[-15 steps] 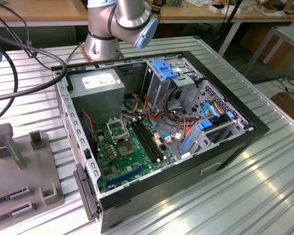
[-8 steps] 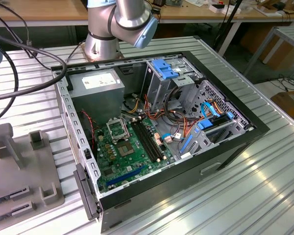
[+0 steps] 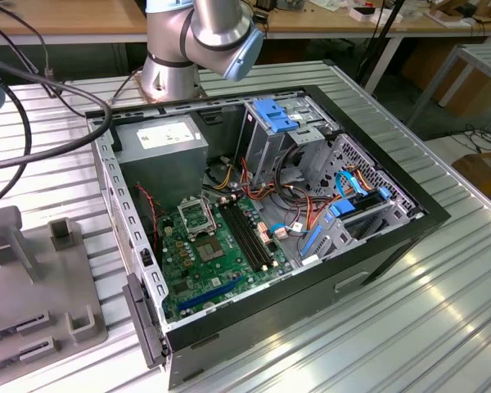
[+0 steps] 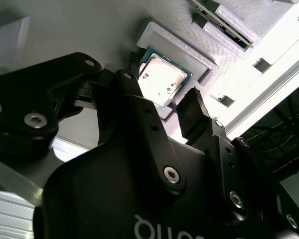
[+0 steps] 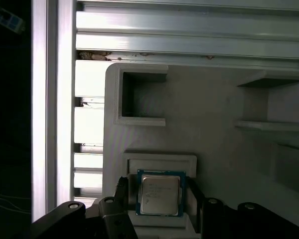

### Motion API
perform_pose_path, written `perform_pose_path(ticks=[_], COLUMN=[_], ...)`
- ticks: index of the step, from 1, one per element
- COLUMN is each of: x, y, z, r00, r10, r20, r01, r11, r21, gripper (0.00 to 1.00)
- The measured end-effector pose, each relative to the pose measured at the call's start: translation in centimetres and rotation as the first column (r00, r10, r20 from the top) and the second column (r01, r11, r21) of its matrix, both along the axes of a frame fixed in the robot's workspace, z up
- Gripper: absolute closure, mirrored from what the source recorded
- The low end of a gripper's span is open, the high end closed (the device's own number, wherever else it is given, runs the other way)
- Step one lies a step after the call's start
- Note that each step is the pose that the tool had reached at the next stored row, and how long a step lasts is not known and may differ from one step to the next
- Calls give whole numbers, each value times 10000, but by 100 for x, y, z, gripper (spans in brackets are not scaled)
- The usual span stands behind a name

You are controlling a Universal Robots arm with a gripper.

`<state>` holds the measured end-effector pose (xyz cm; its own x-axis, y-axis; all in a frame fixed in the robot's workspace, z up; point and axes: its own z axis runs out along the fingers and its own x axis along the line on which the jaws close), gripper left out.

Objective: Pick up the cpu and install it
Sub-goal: 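Pick up the cpu and move it towards the insertion slot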

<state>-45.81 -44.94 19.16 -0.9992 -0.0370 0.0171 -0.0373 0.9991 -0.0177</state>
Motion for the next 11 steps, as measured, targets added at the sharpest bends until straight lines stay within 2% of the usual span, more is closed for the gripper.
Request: perform_pose_path(ticks=[11], x=[0], y=[0], z=[-33], r00=[10000], r10=[0], r20=[-1], r01=[0], r11=[10000], r21=[-8], gripper=[43])
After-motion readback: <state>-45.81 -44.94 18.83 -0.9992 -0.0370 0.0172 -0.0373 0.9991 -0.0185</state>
